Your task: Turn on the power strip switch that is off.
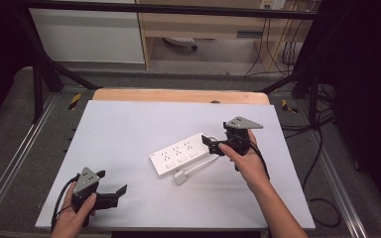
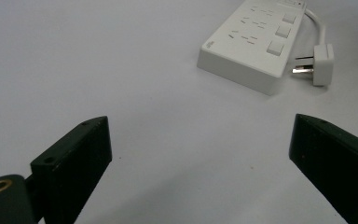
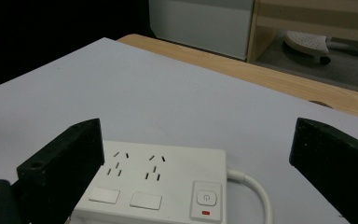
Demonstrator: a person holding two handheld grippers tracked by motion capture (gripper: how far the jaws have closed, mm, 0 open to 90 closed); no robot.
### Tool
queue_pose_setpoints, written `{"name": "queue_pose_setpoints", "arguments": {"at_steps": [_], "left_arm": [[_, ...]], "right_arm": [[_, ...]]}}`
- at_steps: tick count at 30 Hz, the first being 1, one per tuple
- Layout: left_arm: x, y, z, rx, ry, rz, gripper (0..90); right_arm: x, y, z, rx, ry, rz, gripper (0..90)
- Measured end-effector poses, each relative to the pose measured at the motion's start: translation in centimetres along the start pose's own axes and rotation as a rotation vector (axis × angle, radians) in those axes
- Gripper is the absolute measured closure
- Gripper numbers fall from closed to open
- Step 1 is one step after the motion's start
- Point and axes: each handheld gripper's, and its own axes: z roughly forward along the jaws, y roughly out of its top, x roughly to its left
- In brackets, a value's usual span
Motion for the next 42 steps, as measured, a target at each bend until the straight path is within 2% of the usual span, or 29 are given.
{"name": "queue_pose_setpoints", "arguments": {"at_steps": [16,25,30,36,42], "left_arm": [[0.0,0.0,0.0,-0.001,0.003,-0.003,5.9],[0.0,0.0,0.0,0.001,0.003,0.0,5.9],[0.0,0.0,0.0,0.003,0.004,0.003,5.8],[0.0,0.0,0.0,0.003,0.005,0.001,5.9],[0.0,0.0,0.0,0.004,0.005,0.003,5.9]], "right_arm": [[-2.4,0.3,-3.4,-0.062,-0.04,0.024,4.0],[-3.4,0.0,-5.7,-0.091,-0.067,0.015,4.0],[-3.6,-0.6,-7.4,-0.105,-0.092,-0.012,4.4],[-3.7,-2.1,-9.3,-0.119,-0.117,-0.037,4.7],[-4.1,-3.6,-11.9,-0.148,-0.139,-0.026,6.0]]}}
